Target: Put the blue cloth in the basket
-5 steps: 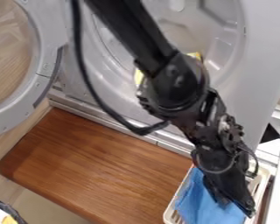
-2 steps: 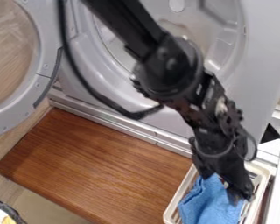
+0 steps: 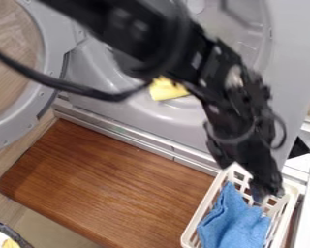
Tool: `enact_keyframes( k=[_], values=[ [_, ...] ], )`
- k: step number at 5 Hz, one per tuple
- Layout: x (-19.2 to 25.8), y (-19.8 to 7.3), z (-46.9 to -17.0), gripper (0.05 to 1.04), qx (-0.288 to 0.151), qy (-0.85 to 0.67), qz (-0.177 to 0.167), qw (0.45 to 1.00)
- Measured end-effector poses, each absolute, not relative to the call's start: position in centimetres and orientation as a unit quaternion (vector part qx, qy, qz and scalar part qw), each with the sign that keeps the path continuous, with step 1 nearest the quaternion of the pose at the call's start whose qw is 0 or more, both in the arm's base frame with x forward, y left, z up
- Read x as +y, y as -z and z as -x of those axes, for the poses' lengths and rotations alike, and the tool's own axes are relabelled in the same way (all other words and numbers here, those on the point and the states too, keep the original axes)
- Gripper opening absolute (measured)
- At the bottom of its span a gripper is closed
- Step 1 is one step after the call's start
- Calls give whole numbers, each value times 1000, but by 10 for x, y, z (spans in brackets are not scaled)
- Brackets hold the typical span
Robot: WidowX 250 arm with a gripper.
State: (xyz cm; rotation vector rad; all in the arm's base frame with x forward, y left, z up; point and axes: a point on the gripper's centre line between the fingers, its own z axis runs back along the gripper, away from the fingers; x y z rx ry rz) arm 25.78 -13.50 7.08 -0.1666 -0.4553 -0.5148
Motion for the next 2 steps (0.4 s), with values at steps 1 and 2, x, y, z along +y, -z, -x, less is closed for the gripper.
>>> enact_keyframes(
  k=[1, 2],
  values=[
    [-135, -72, -257, 999, -224, 252, 81, 938],
    [-134, -71, -257, 999, -222, 251, 81, 939]
  ],
)
